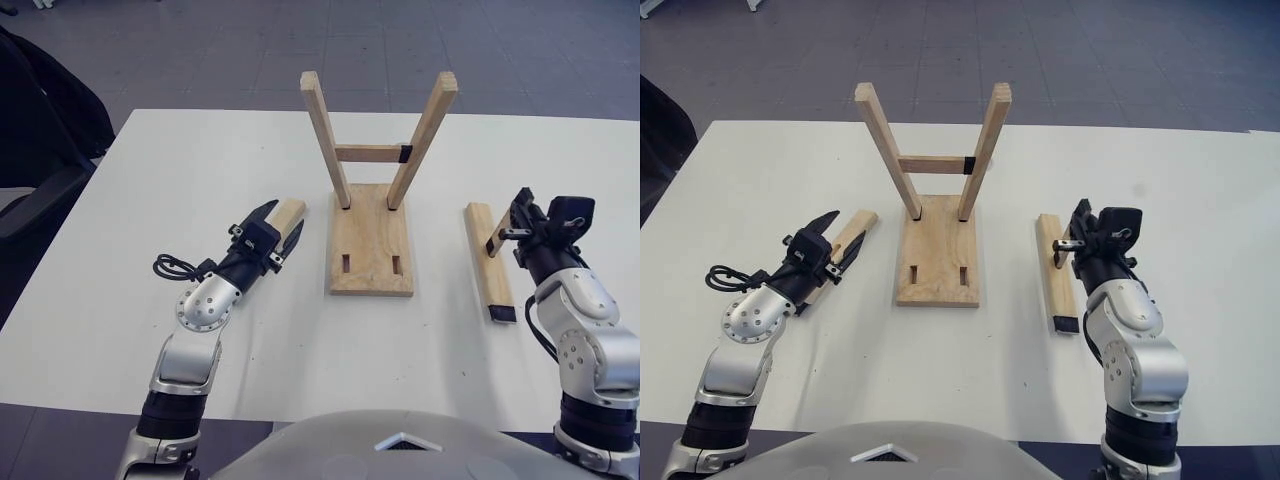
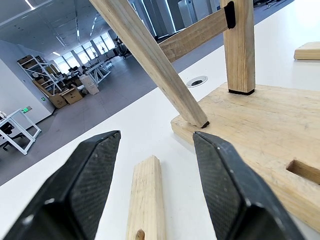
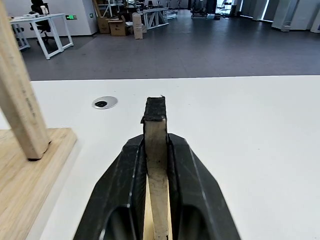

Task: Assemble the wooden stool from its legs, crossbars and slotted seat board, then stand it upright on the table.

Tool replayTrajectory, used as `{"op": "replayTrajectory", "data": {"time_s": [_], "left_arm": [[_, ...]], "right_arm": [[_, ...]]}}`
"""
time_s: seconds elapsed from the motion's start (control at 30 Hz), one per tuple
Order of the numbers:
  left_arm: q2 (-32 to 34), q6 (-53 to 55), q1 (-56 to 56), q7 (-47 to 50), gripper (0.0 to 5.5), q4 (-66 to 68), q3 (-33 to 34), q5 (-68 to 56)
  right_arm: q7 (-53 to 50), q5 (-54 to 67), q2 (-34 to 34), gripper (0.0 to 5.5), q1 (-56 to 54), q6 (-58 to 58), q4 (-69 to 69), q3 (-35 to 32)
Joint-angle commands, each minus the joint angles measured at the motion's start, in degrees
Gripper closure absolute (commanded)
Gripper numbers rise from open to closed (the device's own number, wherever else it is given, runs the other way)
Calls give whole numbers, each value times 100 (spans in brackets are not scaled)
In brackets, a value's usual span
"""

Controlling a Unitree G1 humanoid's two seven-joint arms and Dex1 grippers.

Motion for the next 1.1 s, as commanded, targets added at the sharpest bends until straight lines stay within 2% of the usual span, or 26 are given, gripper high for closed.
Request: {"op": "replayTrajectory", "data": {"time_s": [0.03, 0.47, 0.53, 0.83, 0.93, 1.0, 1.1], "left_arm": [[-10, 22, -32, -16, 281, -20, 0, -9], [-14, 15, -79, -18, 281, 22, 9, -21], [-13, 8, -62, -20, 281, 17, 13, -27], [-28, -16, -10, -8, 281, 74, 50, -63], [-38, -2, -2, 0, 281, 63, 54, -64], [-46, 10, 0, 6, 281, 54, 56, -61], [-74, 20, -35, 16, 281, 94, 44, -52]], "right_arm": [[299, 219, 17, 508, 197, 651, 205, 277], [255, -39, 209, 508, -133, 498, 188, 310], [248, -44, 259, 451, -200, 419, 169, 268], [227, 71, 318, 283, -851, 428, -194, -46], [-75, 284, 381, 253, -1804, 878, -249, -330], [-315, 522, 549, 253, -2505, 1167, -74, -543], [-503, 636, 822, 253, -3210, 1264, 804, -727]]}}
